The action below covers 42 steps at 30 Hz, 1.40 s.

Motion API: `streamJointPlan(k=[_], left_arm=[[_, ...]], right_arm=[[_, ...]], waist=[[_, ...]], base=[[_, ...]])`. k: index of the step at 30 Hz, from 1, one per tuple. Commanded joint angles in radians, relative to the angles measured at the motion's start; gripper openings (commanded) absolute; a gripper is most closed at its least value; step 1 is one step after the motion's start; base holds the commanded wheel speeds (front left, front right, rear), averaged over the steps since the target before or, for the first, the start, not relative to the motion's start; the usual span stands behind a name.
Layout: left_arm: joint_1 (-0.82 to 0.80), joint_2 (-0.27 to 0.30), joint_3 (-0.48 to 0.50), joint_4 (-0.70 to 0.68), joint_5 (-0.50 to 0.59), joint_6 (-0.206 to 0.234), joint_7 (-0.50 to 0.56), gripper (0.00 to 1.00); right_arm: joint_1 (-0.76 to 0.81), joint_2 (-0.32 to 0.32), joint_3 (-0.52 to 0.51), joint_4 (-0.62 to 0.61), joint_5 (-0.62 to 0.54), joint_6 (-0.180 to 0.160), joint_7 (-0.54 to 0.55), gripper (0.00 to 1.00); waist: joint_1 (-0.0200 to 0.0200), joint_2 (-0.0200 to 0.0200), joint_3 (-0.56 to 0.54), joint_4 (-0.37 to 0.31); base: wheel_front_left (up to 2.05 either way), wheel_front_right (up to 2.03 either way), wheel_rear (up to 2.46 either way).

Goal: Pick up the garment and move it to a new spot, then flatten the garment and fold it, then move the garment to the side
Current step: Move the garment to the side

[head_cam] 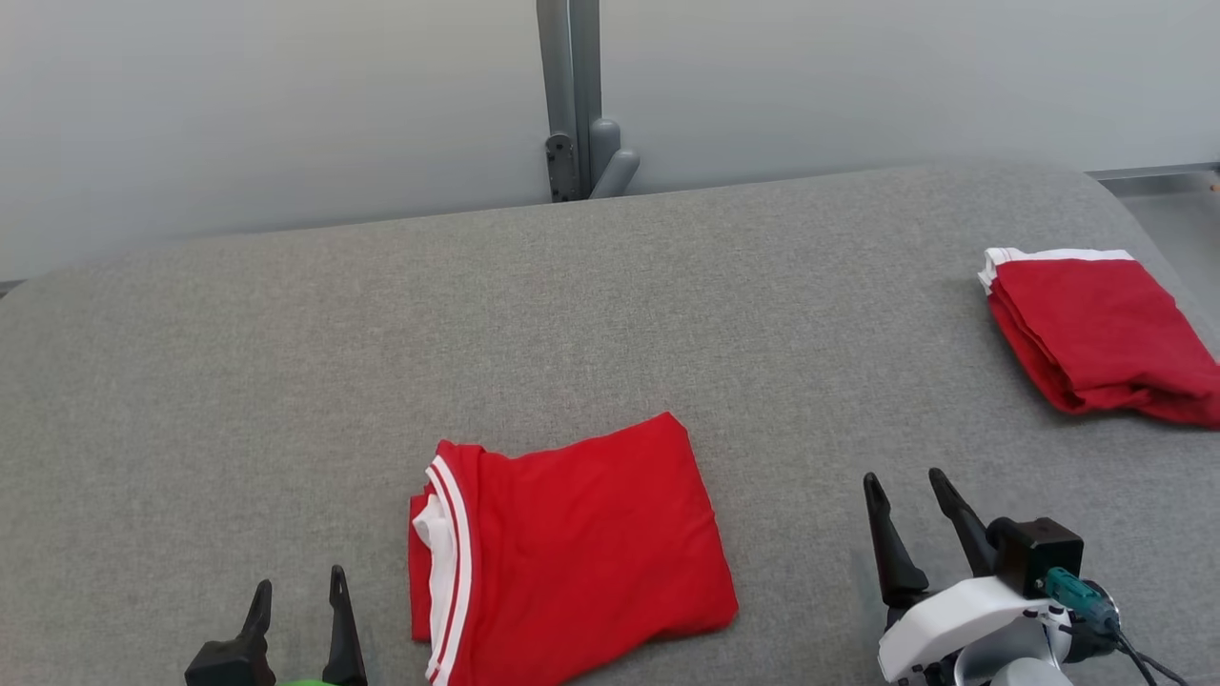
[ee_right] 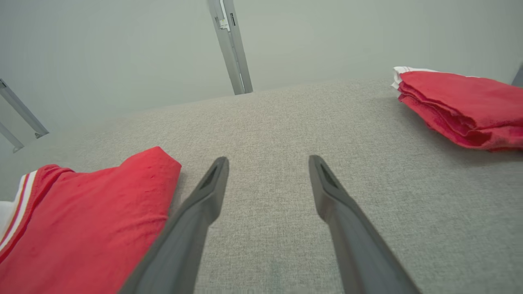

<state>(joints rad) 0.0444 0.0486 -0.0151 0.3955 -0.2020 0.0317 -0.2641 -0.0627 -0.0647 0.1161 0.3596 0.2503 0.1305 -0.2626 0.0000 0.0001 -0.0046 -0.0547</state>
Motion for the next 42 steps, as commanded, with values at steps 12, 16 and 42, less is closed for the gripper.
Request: streamJointPlan(k=[12, 16, 42], left_arm=[[0.014, 0.005, -0.030, 0.013, -0.006, -0.026, 0.000, 1.00], [0.000, 0.004, -0.047, 0.028, 0.004, -0.030, 0.000, 1.00], [-0.072, 0.004, -0.095, -0.034, 0.013, -0.043, 0.000, 1.00]], right_arm=[[-0.058, 0.011, 0.194, 0.078, 0.100, 0.000, -0.002, 1.00], [-0.183, 0.010, 0.330, 0.199, 0.202, 0.000, 0.016, 1.00], [-0.346, -0.005, 0.419, 0.478, 0.343, -0.001, -0.003, 0.00]], waist=[[0.0000, -0.0001, 0.017, 0.039], [0.0000, -0.0001, 0.050, 0.072], [0.0000, -0.0001, 0.093, -0.342]], base=[[0.00, 0.00, 0.00], [0.00, 0.00, 0.00], [0.00, 0.00, 0.00]])
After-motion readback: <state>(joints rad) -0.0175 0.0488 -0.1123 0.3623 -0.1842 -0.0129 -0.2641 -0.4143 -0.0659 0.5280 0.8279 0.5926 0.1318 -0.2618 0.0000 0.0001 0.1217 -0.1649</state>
